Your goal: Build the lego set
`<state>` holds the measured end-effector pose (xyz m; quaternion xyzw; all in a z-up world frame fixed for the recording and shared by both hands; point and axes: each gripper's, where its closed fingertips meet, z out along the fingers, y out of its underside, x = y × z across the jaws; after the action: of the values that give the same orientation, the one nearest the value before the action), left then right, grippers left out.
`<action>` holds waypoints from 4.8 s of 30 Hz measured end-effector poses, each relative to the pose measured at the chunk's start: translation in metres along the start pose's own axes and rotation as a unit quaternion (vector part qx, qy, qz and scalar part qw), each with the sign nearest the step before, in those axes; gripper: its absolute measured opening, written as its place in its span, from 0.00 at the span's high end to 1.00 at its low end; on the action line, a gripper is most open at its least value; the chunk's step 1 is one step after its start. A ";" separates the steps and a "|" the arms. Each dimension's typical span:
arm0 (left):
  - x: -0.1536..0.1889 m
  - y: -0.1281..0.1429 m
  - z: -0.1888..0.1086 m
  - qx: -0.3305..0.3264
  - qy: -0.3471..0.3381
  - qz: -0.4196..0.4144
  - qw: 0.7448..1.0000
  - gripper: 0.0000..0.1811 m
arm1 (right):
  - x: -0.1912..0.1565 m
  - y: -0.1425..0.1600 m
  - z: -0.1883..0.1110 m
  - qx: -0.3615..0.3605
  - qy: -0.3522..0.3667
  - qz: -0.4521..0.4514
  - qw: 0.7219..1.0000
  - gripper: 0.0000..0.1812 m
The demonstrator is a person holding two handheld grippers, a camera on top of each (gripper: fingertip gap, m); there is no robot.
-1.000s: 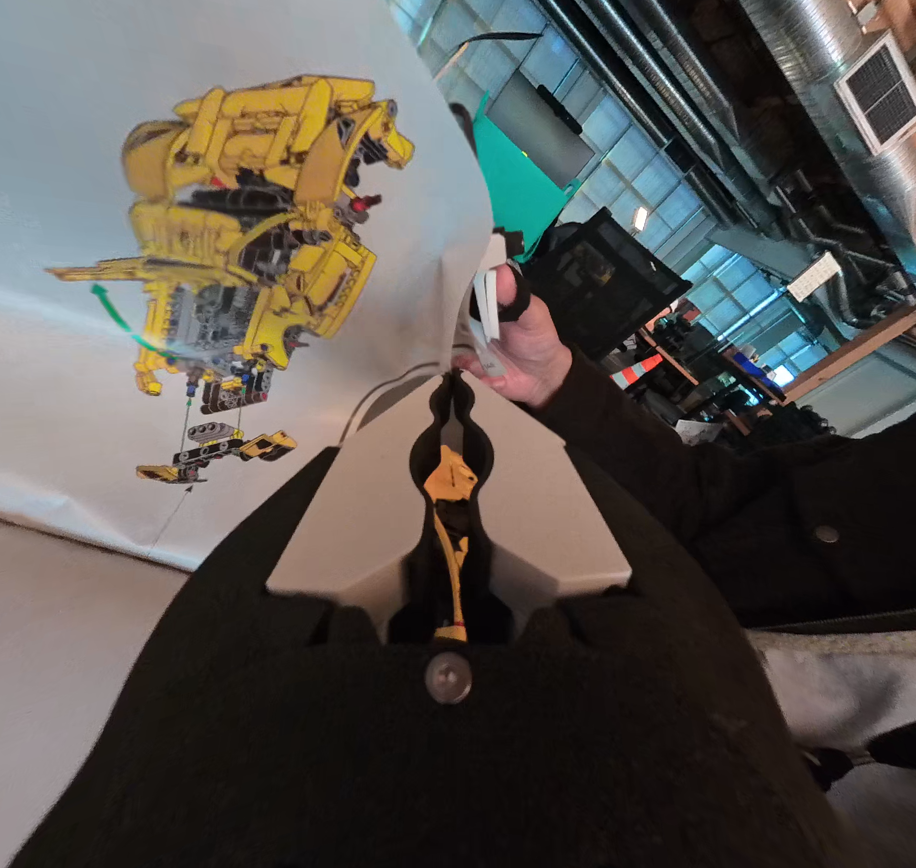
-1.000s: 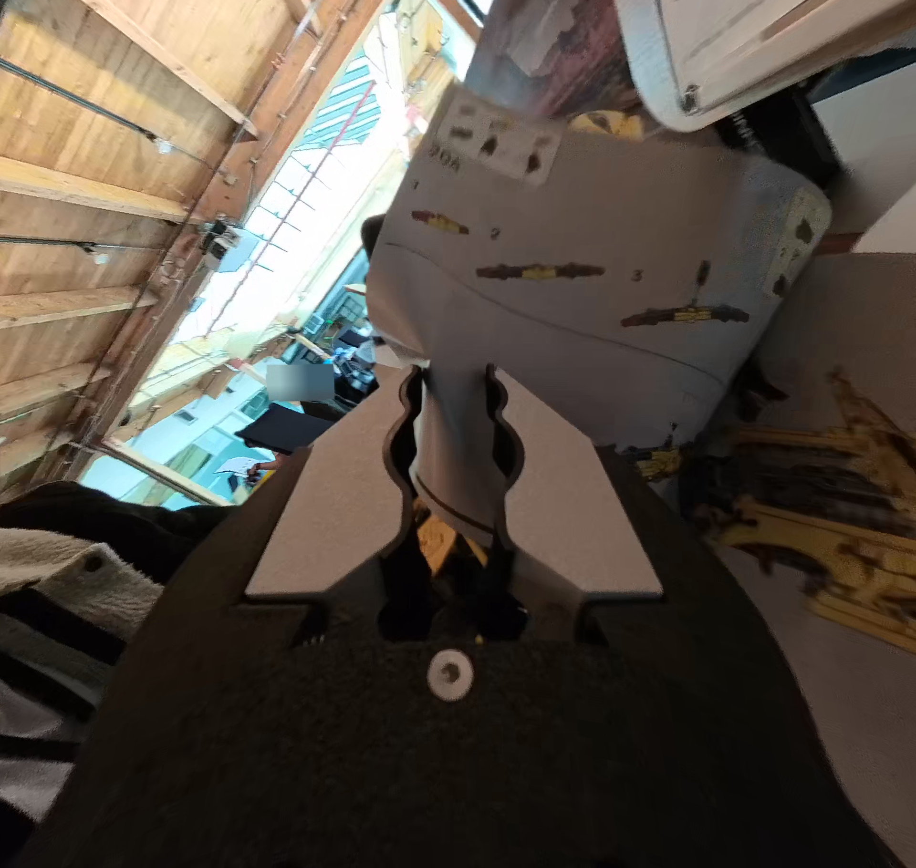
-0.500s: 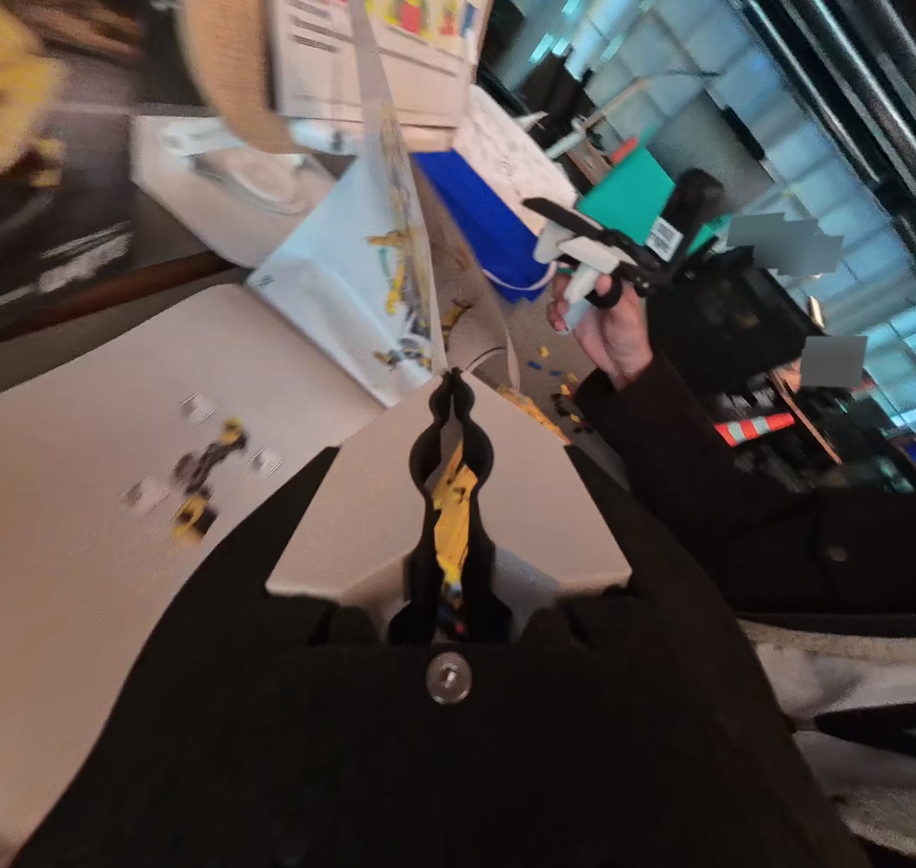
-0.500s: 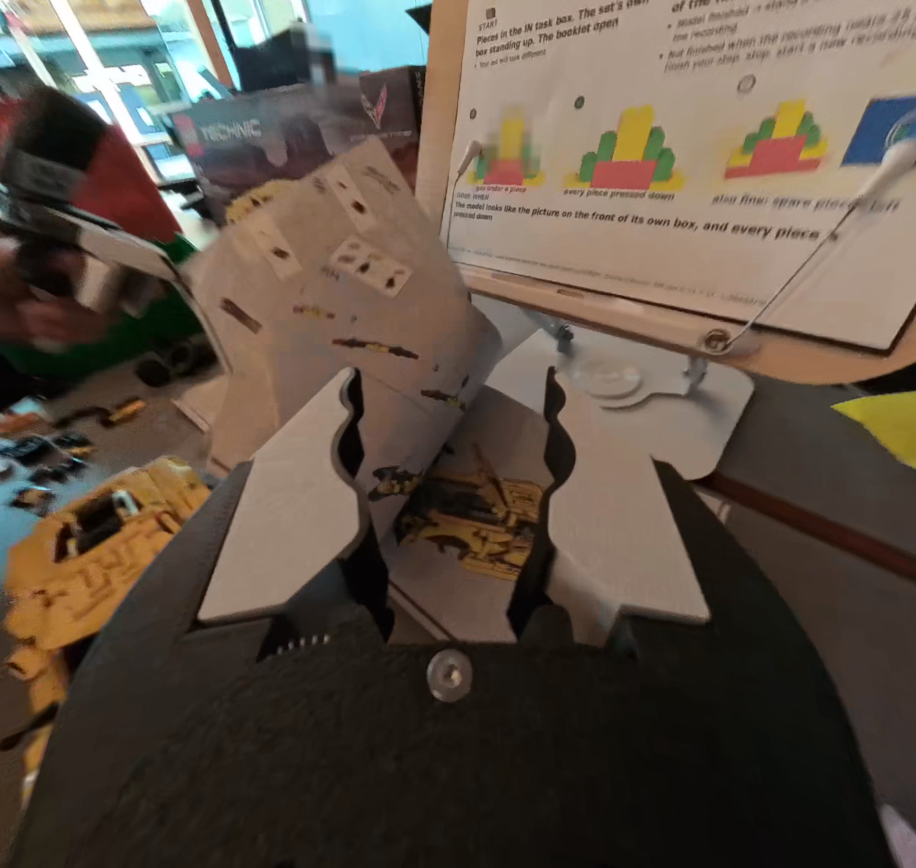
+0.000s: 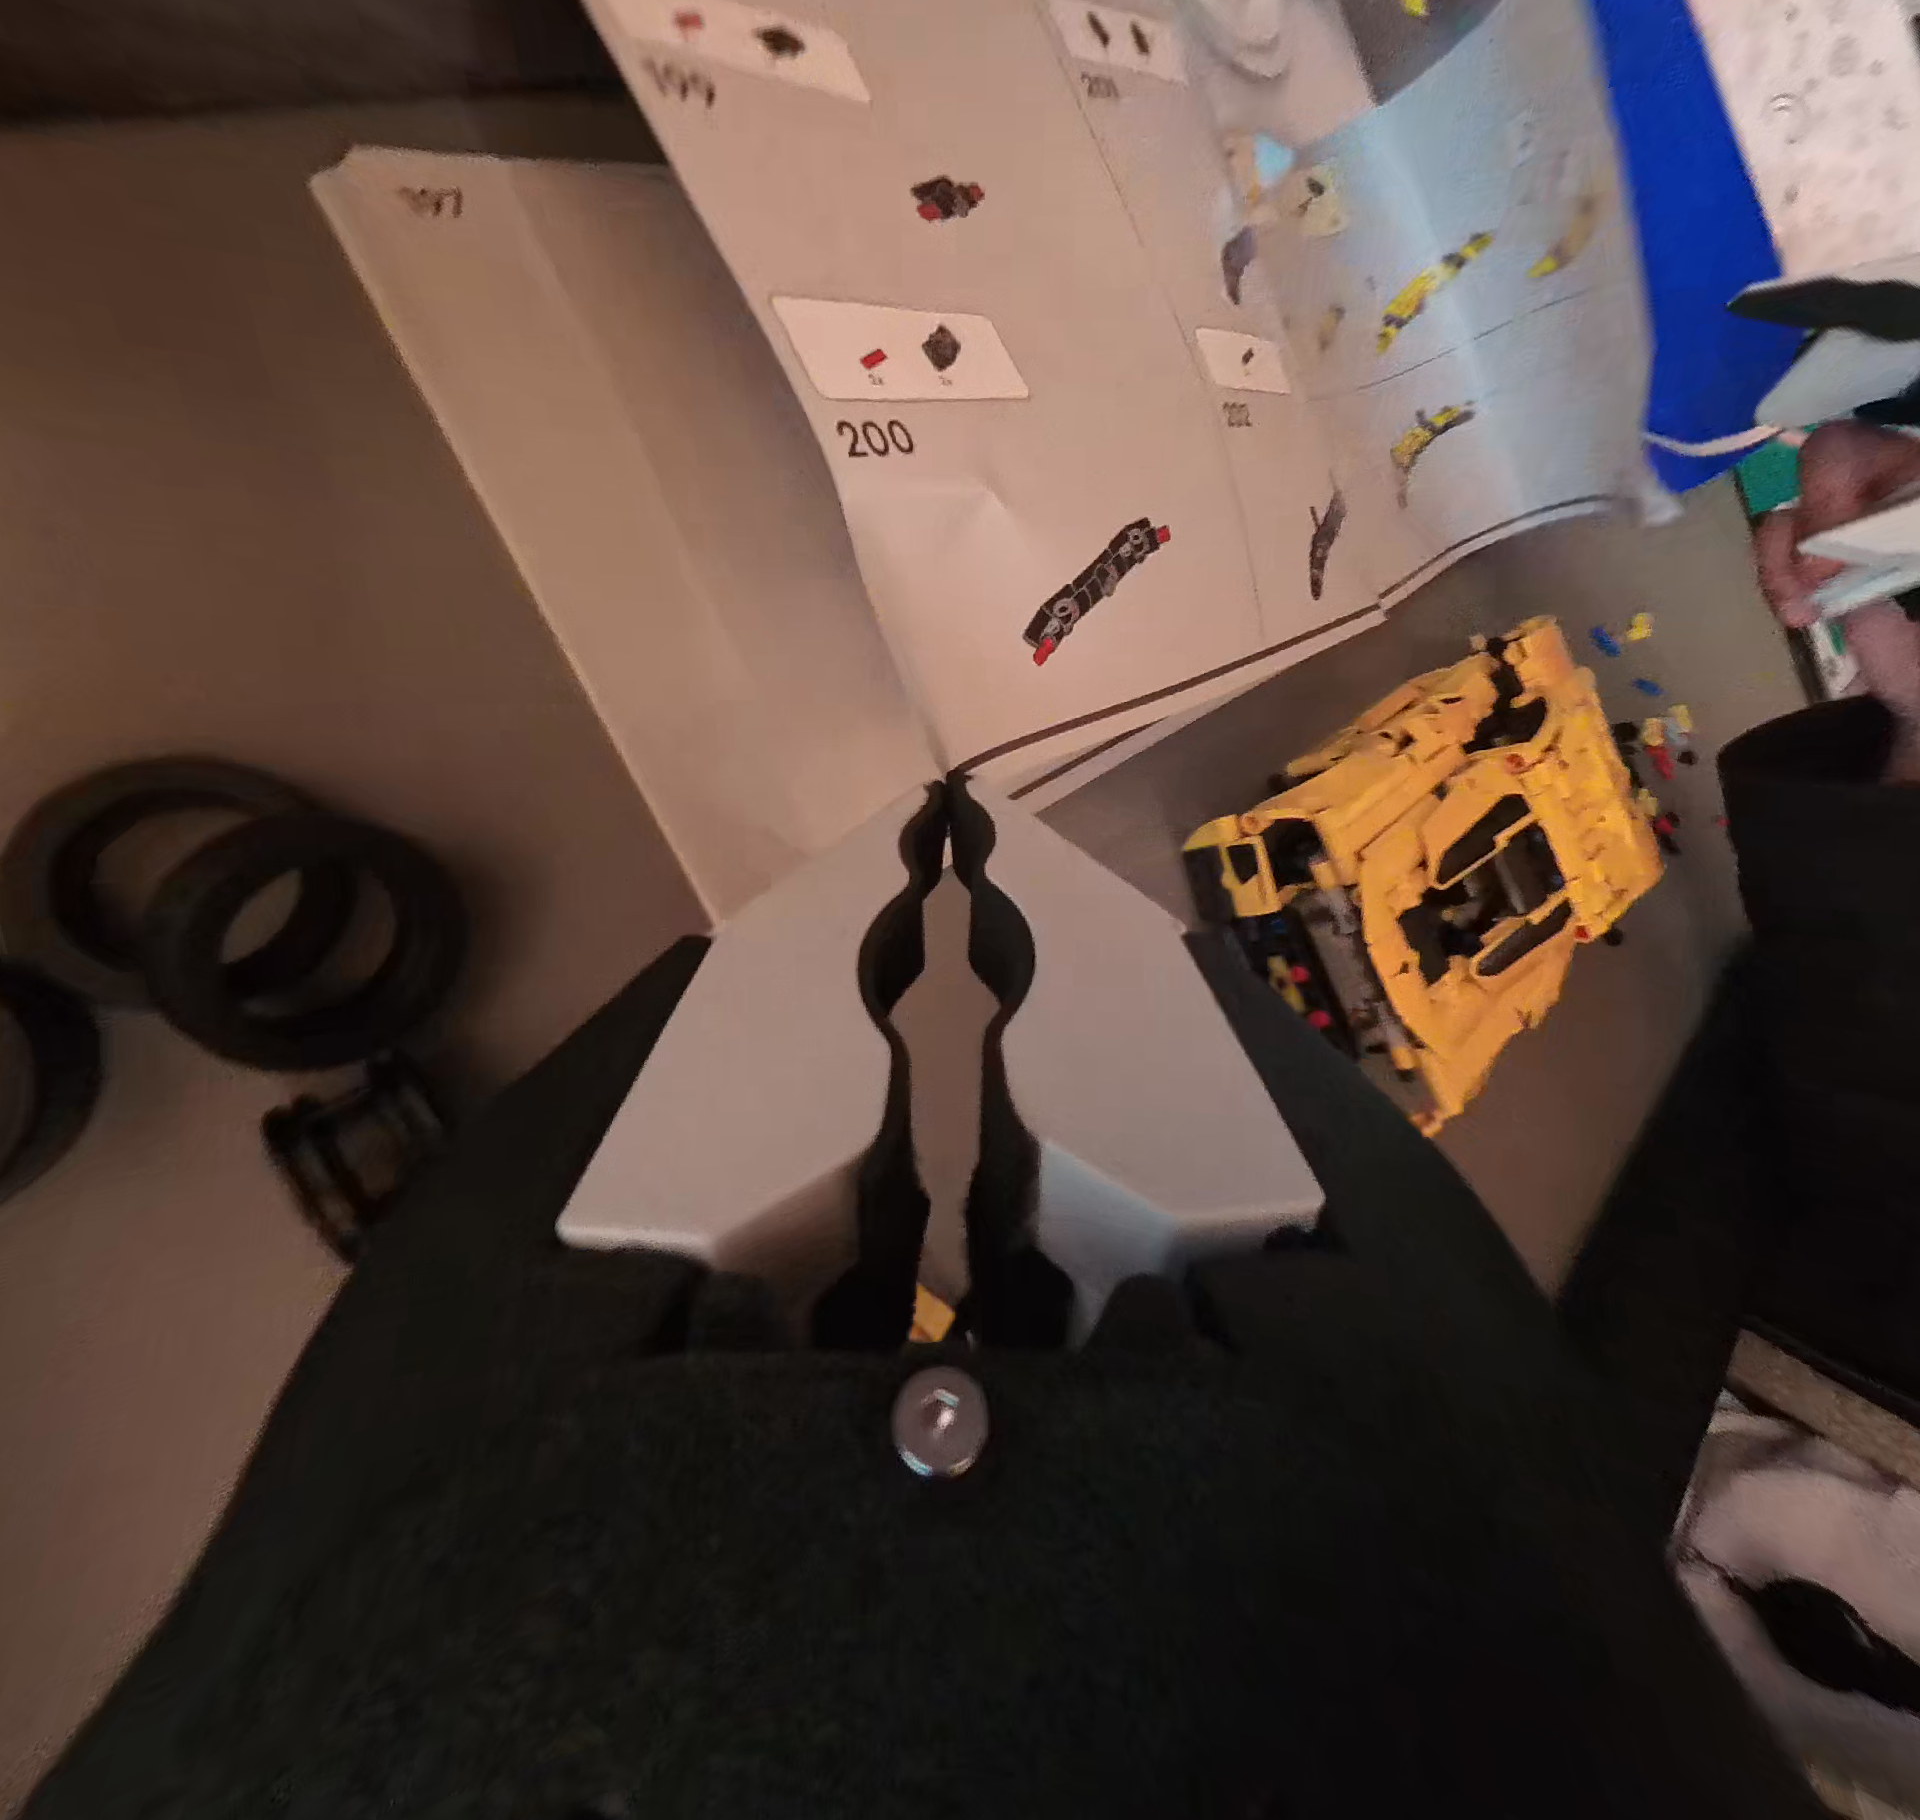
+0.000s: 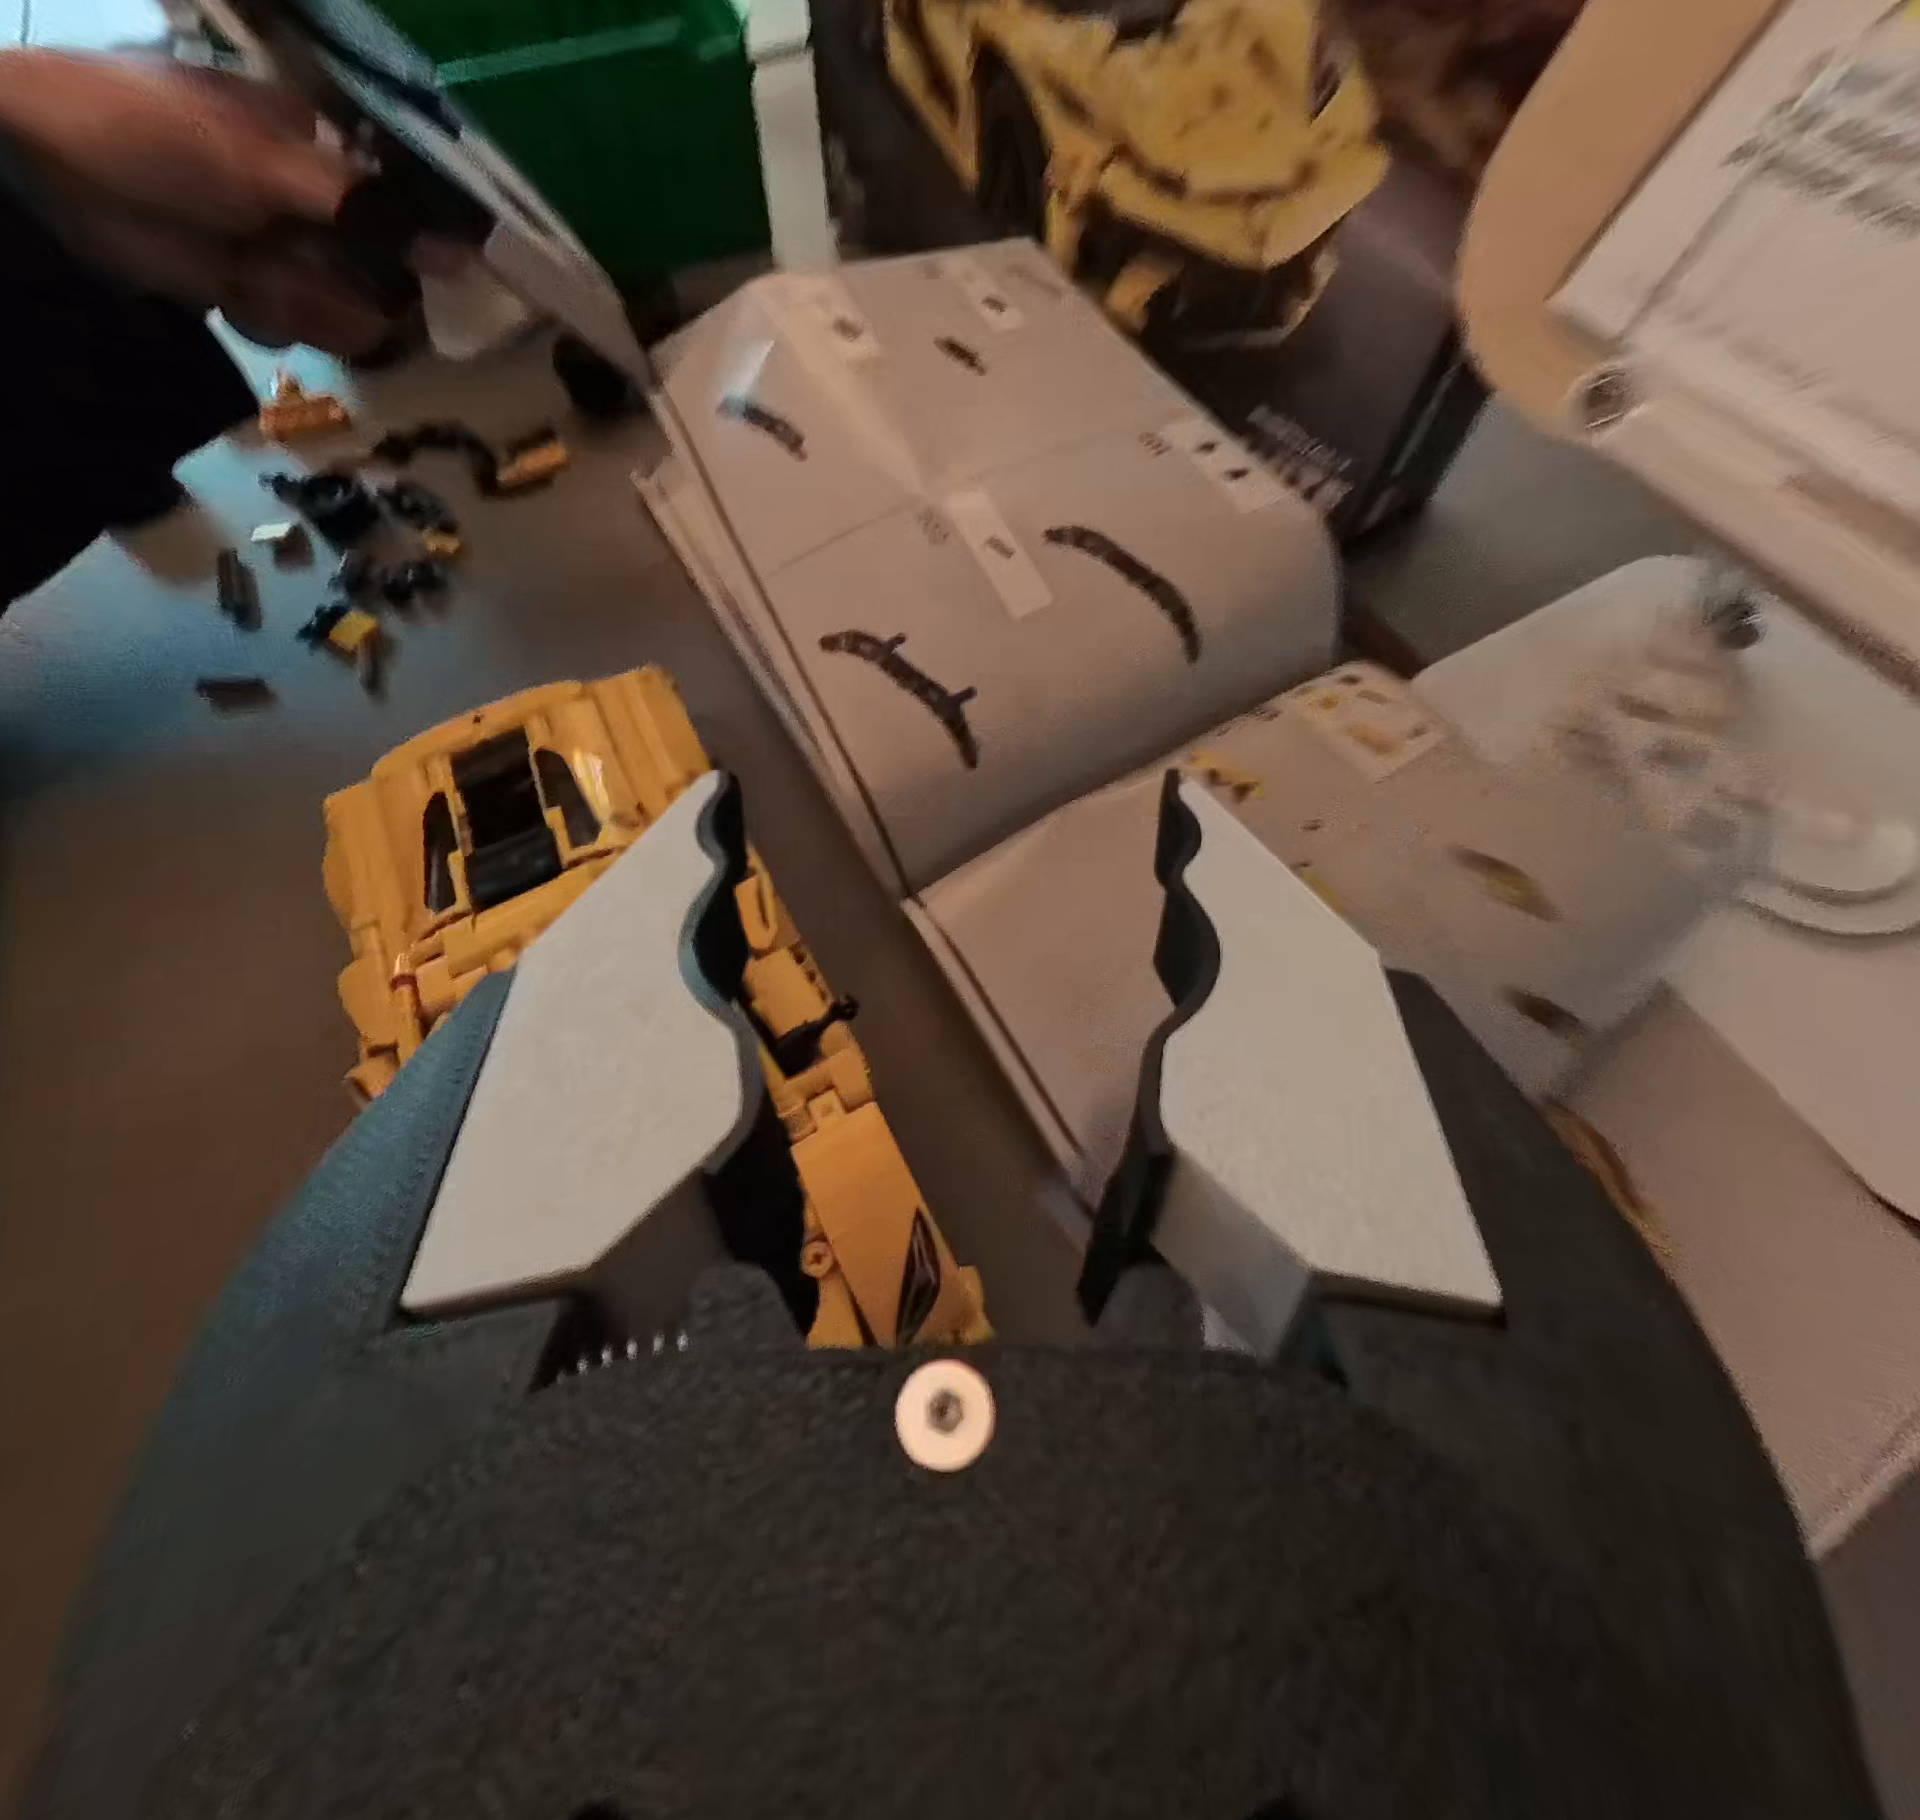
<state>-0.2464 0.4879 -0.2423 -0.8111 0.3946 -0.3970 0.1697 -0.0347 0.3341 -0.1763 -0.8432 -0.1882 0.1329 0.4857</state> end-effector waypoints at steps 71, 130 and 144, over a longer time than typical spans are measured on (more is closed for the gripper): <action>0.139 -0.022 -0.022 0.226 -0.057 0.098 0.967 0.97 | -0.051 -0.014 -0.034 0.090 0.151 0.101 0.979 0.48; -0.004 -0.042 0.069 0.127 -0.189 0.098 0.969 0.83 | 0.069 0.098 -0.176 -0.046 0.249 0.095 0.963 0.74; 0.002 -0.048 0.065 0.146 -0.161 0.079 0.973 0.83 | -0.008 0.254 -0.242 -0.142 0.278 0.241 0.919 0.88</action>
<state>-0.1704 0.5136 -0.2541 -0.7973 0.3624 -0.2999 0.3782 0.1045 0.0285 -0.2779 -0.9264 0.1465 -0.0214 0.3463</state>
